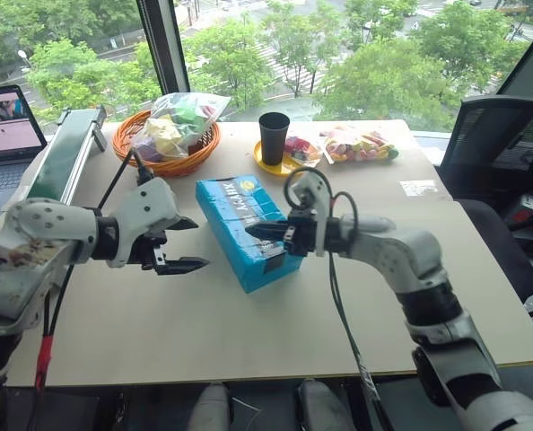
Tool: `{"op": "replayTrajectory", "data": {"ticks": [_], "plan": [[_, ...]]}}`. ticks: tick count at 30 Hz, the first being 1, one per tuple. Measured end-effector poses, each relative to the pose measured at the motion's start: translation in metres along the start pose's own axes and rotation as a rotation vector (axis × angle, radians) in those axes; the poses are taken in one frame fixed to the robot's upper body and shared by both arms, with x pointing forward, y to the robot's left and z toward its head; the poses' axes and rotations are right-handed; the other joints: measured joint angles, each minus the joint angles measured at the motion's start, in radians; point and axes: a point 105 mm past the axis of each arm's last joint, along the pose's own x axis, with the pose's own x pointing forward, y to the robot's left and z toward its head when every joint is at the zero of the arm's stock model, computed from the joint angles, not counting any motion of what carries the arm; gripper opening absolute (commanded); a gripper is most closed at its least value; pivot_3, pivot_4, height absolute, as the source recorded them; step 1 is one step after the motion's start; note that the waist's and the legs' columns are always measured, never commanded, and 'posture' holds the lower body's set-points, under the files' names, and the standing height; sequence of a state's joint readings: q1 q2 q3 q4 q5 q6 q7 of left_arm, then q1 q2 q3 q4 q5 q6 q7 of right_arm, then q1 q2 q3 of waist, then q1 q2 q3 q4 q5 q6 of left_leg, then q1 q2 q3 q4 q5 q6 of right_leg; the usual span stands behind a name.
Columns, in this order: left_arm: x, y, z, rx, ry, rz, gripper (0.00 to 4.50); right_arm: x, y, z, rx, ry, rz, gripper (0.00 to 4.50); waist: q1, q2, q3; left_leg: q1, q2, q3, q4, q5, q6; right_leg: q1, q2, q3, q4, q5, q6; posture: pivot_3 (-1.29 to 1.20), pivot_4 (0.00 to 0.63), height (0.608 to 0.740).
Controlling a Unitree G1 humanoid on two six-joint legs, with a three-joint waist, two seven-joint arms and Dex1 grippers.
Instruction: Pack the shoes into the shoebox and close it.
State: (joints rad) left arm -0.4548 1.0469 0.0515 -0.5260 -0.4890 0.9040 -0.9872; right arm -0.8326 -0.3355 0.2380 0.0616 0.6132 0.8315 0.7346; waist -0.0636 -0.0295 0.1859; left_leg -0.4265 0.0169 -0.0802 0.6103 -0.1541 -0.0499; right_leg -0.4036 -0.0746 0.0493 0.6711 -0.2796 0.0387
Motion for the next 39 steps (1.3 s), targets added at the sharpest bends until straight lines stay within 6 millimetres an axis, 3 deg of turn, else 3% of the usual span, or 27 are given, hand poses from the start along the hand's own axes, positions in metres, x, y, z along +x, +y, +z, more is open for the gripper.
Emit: {"op": "replayTrajectory", "data": {"ticks": [3,8,10,15,17,21,25,27,29,34,37,39], "plan": [[0.001,-0.002,-0.003,-0.022,-0.006,0.036,3.81,0.012,-0.01,-0.007,-0.057,0.056,-0.01,0.03,0.001,0.0,0.0,0.0,0.0,0.0,0.0,0.0,0.0,0.0,0.0,0.0,0.0,0.0,0.0,0.0,0.15,0.74],[0.01,-0.012,-0.002,-0.068,-0.046,0.061,3.81,0.051,-0.034,-0.045,-0.178,0.183,-0.072,0.03,-0.006,0.0,0.0,0.002,0.0,0.0,0.0,0.0,0.0,0.001,0.0,0.0,0.002,0.0,0.0,0.0,0.15,0.74],[0.011,-0.014,-0.002,-0.075,-0.051,0.069,3.81,0.061,-0.036,-0.043,-0.233,0.18,-0.075,0.03,-0.01,0.0,0.0,0.005,0.0,0.0,0.0,0.0,0.0,0.002,0.001,0.001,0.003,0.0,-0.001,0.0,0.15,0.74],[0.015,-0.019,-0.016,-0.091,-0.002,0.081,3.81,0.06,-0.043,-0.054,-0.346,0.208,-0.091,0.03,-0.007,-0.001,-0.001,0.022,0.0,0.0,-0.003,0.0,-0.001,0.018,0.001,0.002,0.001,-0.002,0.002,0.0,0.15,0.74],[0.016,-0.02,-0.017,-0.094,-0.001,0.084,3.81,0.055,-0.043,-0.052,-0.347,0.188,-0.094,0.59,-0.002,-0.001,-0.001,0.021,0.0,0.0,-0.002,0.0,-0.001,0.018,0.001,0.002,0.001,-0.004,0.005,0.0,0.15,0.74],[0.021,-0.02,-0.024,-0.115,-0.027,0.089,3.81,0.022,-0.03,-0.044,-0.198,0.107,-0.041,1.82,0.015,0.0,0.0,0.015,0.0,0.0,-0.002,0.0,-0.001,0.013,0.0,0.001,0.001,0.0,-0.001,0.0,0.15,0.74],[0.03,-0.016,-0.033,-0.135,-0.103,0.113,3.81,-0.027,-0.03,0.001,-0.273,0.035,-0.137,3.19,0.022,0.0,0.0,0.011,0.0,0.0,-0.002,0.0,-0.001,0.009,0.0,0.001,0.001,0.0,-0.001,0.0,0.15,0.74],[0.033,-0.012,-0.031,-0.114,-0.16,0.151,3.81,-0.055,-0.035,0.003,-0.307,0.052,-0.226,3.84,0.026,0.0,0.0,0.011,0.0,0.0,-0.002,0.0,-0.001,0.01,0.0,0.0,-0.002,0.0,-0.001,0.0,0.15,0.74],[0.032,-0.003,-0.038,-0.092,-0.163,0.226,3.81,-0.091,-0.045,-0.009,-0.282,0.11,-0.355,4.42,0.034,0.0,0.0,0.011,0.0,0.0,-0.002,0.0,-0.001,0.012,-0.001,-0.001,-0.005,0.0,-0.001,0.0,0.15,0.74],[0.025,0.005,-0.067,-0.222,-0.179,0.304,3.81,-0.167,-0.063,-0.051,-0.216,0.229,-0.621,4.42,0.036,0.0,0.0,0.011,-0.001,0.001,-0.002,-0.001,0.001,0.013,-0.002,0.0,-0.007,0.0,-0.001,0.0,0.15,0.74],[0.036,-0.008,-0.08,-0.336,-0.246,0.308,3.81,-0.18,-0.063,-0.083,-0.116,0.172,-0.71,4.42,0.026,-0.001,-0.001,0.012,0.0,0.001,-0.003,-0.001,0.001,0.015,-0.002,0.0,-0.007,0.0,-0.001,0.0,0.15,0.74],[0.047,-0.025,-0.105,-0.411,-0.225,0.318,3.81,-0.187,-0.059,-0.112,-0.011,0.149,-0.77,4.42,0.021,-0.001,-0.001,0.012,0.0,0.001,-0.002,-0.001,0.001,0.014,-0.002,0.001,-0.007,0.0,-0.001,0.0,0.15,0.74]]}}
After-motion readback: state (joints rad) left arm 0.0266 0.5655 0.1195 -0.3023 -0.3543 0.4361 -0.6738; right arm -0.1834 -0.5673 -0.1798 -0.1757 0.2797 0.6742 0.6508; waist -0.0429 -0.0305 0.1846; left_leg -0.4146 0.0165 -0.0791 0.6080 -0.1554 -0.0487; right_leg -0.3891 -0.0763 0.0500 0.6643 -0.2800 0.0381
